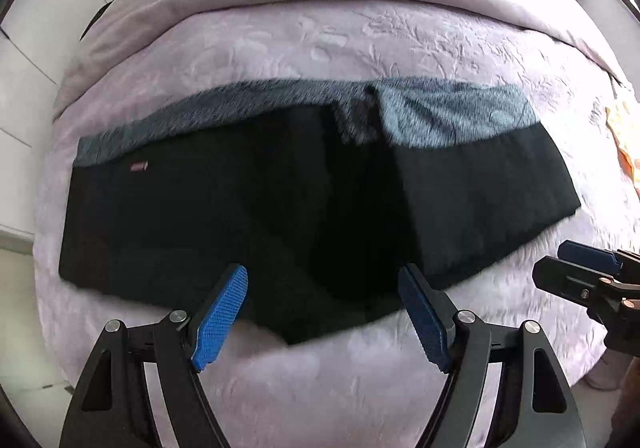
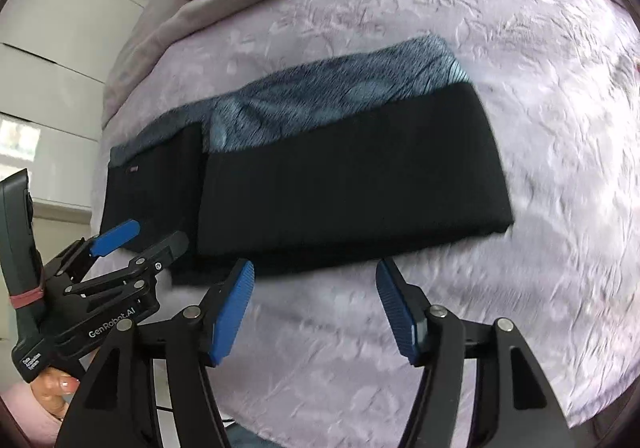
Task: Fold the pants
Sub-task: 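Withdraw both open grippers from the folded black trousers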
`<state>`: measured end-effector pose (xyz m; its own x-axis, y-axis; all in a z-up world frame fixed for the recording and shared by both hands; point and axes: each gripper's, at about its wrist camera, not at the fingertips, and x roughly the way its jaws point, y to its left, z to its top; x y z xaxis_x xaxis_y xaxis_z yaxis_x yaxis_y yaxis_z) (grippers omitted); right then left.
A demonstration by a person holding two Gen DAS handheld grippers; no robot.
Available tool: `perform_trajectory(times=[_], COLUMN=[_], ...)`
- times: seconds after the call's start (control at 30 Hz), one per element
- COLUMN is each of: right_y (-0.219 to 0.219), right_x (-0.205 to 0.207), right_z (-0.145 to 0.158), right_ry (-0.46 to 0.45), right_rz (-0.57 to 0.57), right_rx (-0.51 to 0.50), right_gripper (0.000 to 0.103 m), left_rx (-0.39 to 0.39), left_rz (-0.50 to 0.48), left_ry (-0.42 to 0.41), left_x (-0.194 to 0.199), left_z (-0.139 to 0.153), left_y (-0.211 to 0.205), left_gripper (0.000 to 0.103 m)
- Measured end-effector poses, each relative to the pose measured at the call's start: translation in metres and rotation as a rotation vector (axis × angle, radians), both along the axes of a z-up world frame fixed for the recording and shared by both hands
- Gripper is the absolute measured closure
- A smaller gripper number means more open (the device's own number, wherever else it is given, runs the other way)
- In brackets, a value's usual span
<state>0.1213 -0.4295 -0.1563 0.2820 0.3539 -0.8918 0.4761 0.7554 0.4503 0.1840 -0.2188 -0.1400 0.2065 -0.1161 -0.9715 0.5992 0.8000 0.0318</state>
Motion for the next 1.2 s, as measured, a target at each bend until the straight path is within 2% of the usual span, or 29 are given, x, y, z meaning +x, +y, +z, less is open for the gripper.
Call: perform_trajectory(times=[0.23, 0.4, 0.5, 0.6, 0.7, 0.8, 0.83, 1.0, 1.1, 1.2], right_y=[0.005, -0.044, -0.078, -0.090, -0.084, -0.068, -0.066, -0.052, -0.034, -0.011], right_x=[-0.018, -0.034, -0.032, -0.018, -0.006, 0.003, 0.004, 0.000, -0.007, -0.015], right_z=[0.008, 0.006, -0.003, -0.015, -0.037, -0.034, -0.031, -0.011, -0.004, -0.003], right_ry=[0.022, 0.027, 0.074, 0.135, 0.213, 0.208, 0.202, 0.146, 0.139, 0.144], right_rz=[-0.047, -0.212, -0.280, -0.216, -0.142, -0.072, -0.058, -0.040, -0.034, -0.026], right_rx=[-0.018, -0.055, -0.147, -0.304, -0.345, -0.408, -0.412, -0.305, -0.218, -0.161], right_gripper=[0.035, 0.035, 0.035, 0.035, 0.036, 0.041, 0.041, 0.040, 0.035, 0.034], left_rx=[0.001, 0.009, 0.018, 0.031, 0.035, 0.030, 0.029, 0.006, -0.010, -0.018], left_rz=[0.024, 0.062, 0.072, 0.070, 0.074, 0.081, 0.081, 0.083, 0.089, 0.096], left_ry=[0.021, 0.023, 0.019, 0.017, 0.020, 0.034, 0.036, 0.030, 0.035, 0.040], left_x=[-0.011, -0.009, -0.009, -0.010, -0.010, -0.010, -0.010, -0.010, -0.008, -0.006], left_z=[0.002, 0.004, 0.005, 0.004, 0.003, 0.003, 0.004, 0.010, 0.013, 0.013], left_y=[0.033, 0.048, 0.051, 0.050, 0.048, 0.044, 0.042, 0.039, 0.041, 0.045], left_gripper=[0.024, 0.024, 0.024, 0.024, 0.024, 0.024, 0.024, 0.024, 0.024, 0.024])
